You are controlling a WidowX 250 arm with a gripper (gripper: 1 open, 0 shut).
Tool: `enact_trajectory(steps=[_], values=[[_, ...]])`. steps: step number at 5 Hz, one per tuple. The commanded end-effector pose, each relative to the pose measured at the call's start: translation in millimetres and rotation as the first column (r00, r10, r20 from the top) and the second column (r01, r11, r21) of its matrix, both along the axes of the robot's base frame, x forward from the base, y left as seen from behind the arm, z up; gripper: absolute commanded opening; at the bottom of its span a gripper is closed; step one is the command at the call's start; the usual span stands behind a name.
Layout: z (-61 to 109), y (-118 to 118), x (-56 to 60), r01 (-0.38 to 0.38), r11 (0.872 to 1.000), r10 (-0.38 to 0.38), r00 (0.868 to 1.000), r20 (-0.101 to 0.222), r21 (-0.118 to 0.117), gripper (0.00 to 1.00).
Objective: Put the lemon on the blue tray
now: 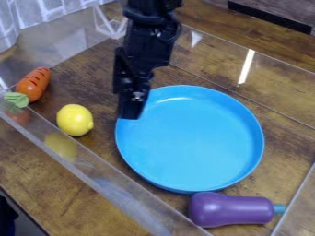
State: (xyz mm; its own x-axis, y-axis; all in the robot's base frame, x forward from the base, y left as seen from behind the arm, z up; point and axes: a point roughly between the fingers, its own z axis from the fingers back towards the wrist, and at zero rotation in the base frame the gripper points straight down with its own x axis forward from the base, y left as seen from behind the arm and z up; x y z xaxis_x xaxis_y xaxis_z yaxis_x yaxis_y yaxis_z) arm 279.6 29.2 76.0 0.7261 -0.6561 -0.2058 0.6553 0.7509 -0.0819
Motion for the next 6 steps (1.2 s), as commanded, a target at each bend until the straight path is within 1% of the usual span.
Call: enact_trajectory(steps=[1, 2, 4, 6], values=[[6.4, 15, 2.0, 0.081, 0.997, -0.082, 0.996, 0.034, 0.008, 1.00], [0.1, 25, 1.4, 0.122, 0.992, -0.122, 0.992, 0.027, 0.011, 1.00], [-11.6, 39, -1.4, 0.118, 0.993, -0.118, 0.993, 0.025, 0.007, 1.00], [-26.4, 57, -0.6, 0.123, 0.992, -0.123, 0.992, 0.019, 0.007, 1.00]])
